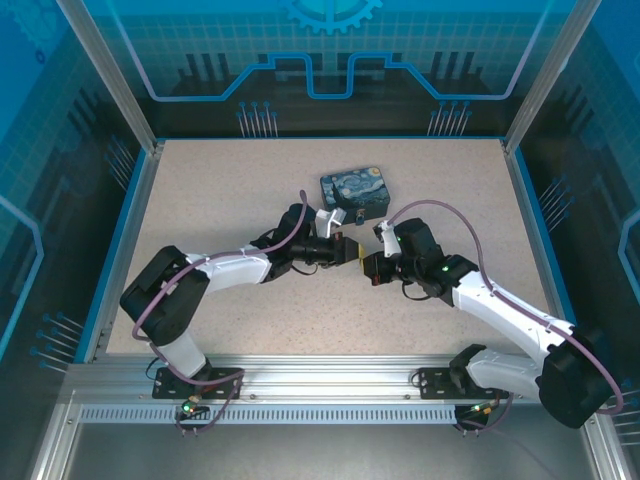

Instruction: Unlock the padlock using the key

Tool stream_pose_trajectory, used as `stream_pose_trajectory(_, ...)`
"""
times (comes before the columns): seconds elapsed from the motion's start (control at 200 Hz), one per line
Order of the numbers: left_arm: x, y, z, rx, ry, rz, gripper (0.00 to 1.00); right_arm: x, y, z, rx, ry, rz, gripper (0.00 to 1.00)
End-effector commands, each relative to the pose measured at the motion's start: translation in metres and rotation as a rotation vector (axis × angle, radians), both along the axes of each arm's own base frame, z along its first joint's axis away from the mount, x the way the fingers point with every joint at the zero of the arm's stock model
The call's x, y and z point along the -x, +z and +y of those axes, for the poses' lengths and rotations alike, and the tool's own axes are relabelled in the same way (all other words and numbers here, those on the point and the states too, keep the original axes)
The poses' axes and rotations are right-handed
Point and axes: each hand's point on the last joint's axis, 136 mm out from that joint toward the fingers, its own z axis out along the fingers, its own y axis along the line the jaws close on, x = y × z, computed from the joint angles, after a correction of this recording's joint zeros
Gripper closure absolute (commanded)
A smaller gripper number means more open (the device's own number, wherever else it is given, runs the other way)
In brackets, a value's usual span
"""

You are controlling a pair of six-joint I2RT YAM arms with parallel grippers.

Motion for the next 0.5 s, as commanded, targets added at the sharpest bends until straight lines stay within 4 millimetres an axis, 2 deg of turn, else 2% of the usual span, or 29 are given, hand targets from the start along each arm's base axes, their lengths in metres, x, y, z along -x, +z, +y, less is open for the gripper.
stream_pose_trajectory(0.0,0.002,0.019,-0.007,0.025,-0.033,-0.064,1.0,-0.004,0.021,0.008,-0.051,0.024,-0.041,1.0)
stream_pose_trajectory(0.12,0.0,0.034,0.002,-0.012,-0.026,-0.159,1.0,0.0,0.036,0.007,-0.145,0.09,-0.058,0.92)
stream_pose_trajectory(0.255,-0.001,0.066,0.013,-0.068,-0.046,-0.312,1.0,0.002,0.063,-0.005,-0.326,0.15,-0.108,0.63)
stream_pose_trajectory(0.345,0.001,0.091,0.018,-0.114,-0.077,-0.416,1.0,0.001,0.088,-0.014,-0.452,0.18,-0.179,0.47)
stream_pose_trajectory(0.495,0.007,0.137,0.023,-0.165,-0.146,-0.583,1.0,-0.004,0.137,-0.021,-0.572,0.22,-0.36,0.27)
